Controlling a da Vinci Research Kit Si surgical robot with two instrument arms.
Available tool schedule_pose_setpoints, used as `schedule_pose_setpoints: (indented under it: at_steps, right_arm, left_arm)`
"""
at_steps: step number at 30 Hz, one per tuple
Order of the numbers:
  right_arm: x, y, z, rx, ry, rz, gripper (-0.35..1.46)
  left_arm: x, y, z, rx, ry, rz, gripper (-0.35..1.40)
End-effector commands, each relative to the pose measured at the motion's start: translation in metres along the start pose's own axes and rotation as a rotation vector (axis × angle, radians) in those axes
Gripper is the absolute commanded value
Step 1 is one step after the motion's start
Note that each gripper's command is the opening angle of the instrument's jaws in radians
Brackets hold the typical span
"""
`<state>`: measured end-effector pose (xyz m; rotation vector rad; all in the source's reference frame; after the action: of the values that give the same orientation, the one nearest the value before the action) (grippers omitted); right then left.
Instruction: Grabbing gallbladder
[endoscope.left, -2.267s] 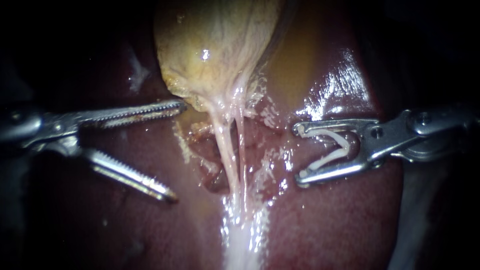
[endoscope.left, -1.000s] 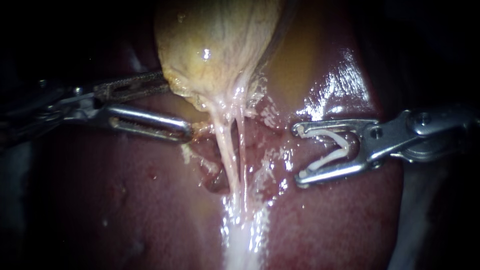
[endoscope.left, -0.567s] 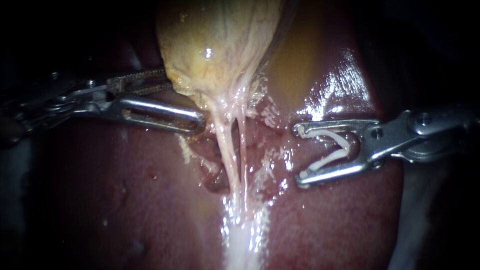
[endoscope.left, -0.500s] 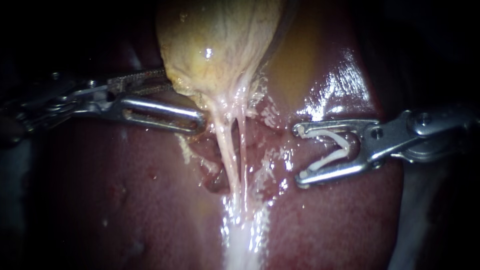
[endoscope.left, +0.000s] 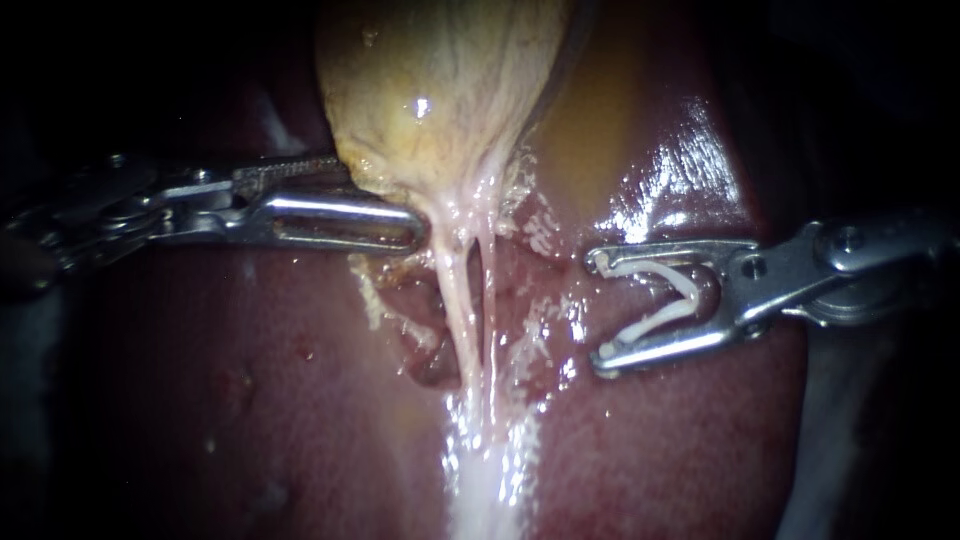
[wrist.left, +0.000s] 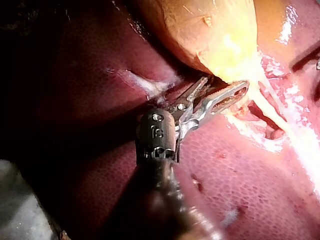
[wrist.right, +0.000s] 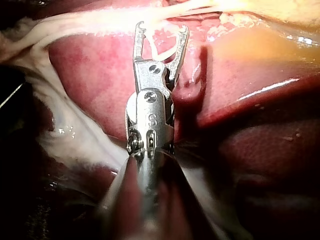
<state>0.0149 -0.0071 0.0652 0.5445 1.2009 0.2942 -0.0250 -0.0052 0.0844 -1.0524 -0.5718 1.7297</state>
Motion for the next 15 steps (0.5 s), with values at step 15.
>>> schedule_pose_setpoints:
  at_steps: [15]
  right_arm:
    - [0.0,-0.0001,0.0,0.0,0.0,0.0,0.5]
  left_arm:
    - [0.0006,0.0007,-0.0011,-0.006,-0.029,-0.02,-0.35]
